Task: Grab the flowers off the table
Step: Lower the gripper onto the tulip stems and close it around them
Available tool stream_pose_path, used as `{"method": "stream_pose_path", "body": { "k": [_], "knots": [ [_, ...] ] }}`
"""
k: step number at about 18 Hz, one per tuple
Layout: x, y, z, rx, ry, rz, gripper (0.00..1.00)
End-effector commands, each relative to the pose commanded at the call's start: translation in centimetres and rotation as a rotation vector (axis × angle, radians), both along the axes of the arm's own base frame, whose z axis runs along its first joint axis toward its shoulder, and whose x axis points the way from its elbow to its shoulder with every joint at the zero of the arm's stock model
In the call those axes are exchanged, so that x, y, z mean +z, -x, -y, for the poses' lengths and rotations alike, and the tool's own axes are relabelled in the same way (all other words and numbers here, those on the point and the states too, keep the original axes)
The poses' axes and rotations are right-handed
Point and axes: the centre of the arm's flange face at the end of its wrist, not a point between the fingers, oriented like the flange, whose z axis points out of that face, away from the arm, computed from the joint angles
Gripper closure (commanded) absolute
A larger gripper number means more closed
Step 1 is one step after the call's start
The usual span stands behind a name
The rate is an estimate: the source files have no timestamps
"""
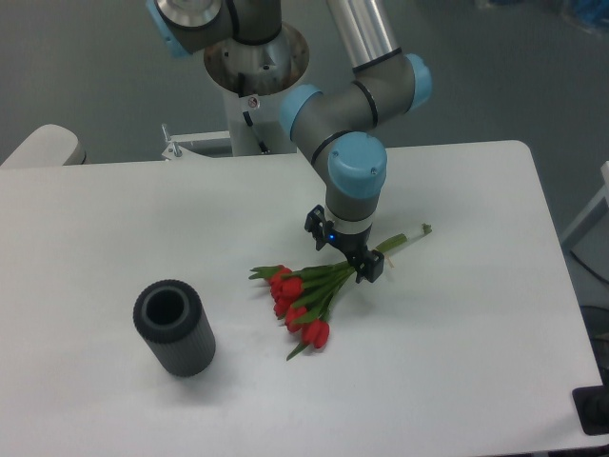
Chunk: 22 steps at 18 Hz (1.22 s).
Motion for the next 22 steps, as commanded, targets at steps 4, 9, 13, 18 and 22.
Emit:
{"method": "stream_pose_path", "body": {
  "k": [4,9,13,18,22],
  "knots": [
    [-0.8,-0.2,0.0,0.009,0.005,0.010,0.00],
    [-1.1,-0.1,-0.1,0.012,0.001,0.005,0.11],
    [-1.0,0.0,-0.1,0.012,0.000,0.004,0.39],
    [-0.8,0.3,-0.2,0.004,-0.005,-0.002,0.63],
    [-0.4,0.7,-0.4,0.008,-0.012,-0.009,0.70]
  ]
}}
